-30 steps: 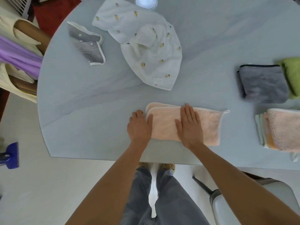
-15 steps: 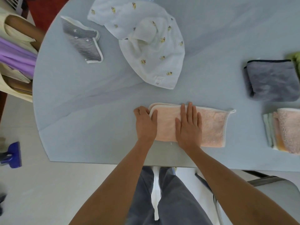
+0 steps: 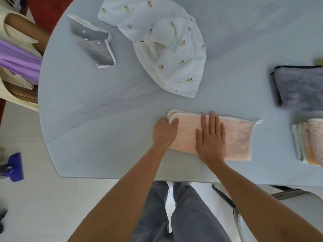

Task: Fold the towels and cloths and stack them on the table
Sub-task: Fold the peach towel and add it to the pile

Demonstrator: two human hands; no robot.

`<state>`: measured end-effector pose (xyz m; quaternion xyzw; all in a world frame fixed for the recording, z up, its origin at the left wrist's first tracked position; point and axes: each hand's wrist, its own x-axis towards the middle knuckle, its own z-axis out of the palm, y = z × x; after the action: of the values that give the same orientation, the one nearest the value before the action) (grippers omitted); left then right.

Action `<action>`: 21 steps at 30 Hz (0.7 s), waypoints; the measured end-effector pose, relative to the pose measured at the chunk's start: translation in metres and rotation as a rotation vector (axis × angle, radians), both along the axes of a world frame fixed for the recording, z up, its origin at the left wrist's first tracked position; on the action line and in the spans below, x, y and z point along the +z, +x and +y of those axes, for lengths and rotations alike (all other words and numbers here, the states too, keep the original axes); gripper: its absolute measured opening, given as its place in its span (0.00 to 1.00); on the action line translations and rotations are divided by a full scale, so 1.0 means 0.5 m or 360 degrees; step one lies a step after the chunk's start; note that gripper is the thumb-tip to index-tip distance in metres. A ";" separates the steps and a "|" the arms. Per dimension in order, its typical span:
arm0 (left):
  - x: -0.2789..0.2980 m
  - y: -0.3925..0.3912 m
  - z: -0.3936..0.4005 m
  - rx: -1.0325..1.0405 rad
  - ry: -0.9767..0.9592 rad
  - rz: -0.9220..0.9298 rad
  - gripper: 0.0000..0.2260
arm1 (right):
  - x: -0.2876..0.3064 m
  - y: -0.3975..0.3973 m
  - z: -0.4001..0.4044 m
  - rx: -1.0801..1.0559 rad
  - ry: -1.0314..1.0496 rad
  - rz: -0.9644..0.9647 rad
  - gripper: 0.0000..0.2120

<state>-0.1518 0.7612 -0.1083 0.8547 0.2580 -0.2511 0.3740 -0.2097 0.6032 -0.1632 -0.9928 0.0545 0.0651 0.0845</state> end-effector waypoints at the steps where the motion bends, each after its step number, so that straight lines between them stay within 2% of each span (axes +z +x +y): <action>1: 0.003 -0.006 0.001 -0.0054 0.0045 -0.0076 0.19 | -0.001 -0.003 0.001 0.0002 -0.0001 0.0001 0.28; 3: 0.012 -0.013 -0.001 -0.0168 0.0160 -0.0203 0.15 | -0.002 -0.004 0.001 -0.0003 0.0004 0.0008 0.28; 7: 0.021 -0.001 0.019 -0.0532 0.0426 -0.0373 0.16 | 0.008 -0.001 0.003 0.0022 -0.0016 0.0020 0.28; 13: -0.014 -0.013 0.057 -0.0646 0.0476 -0.0270 0.17 | 0.007 -0.007 0.009 0.0082 -0.0121 0.0054 0.28; 16: -0.017 -0.007 0.061 -0.0586 0.0372 -0.0334 0.16 | 0.005 0.007 0.011 0.0099 -0.0118 0.0085 0.28; 19: -0.010 0.010 0.067 -0.0402 0.0078 -0.0510 0.13 | 0.003 0.026 0.010 0.0141 -0.0021 0.0151 0.28; 21: 0.007 0.010 0.059 -0.0311 -0.0161 -0.0560 0.11 | 0.020 0.026 0.010 0.0044 0.0408 0.0174 0.27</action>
<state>-0.1469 0.7905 -0.1046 0.8866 0.0915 -0.1455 0.4295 -0.1966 0.6082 -0.1532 -0.9695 0.0366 0.1266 0.2068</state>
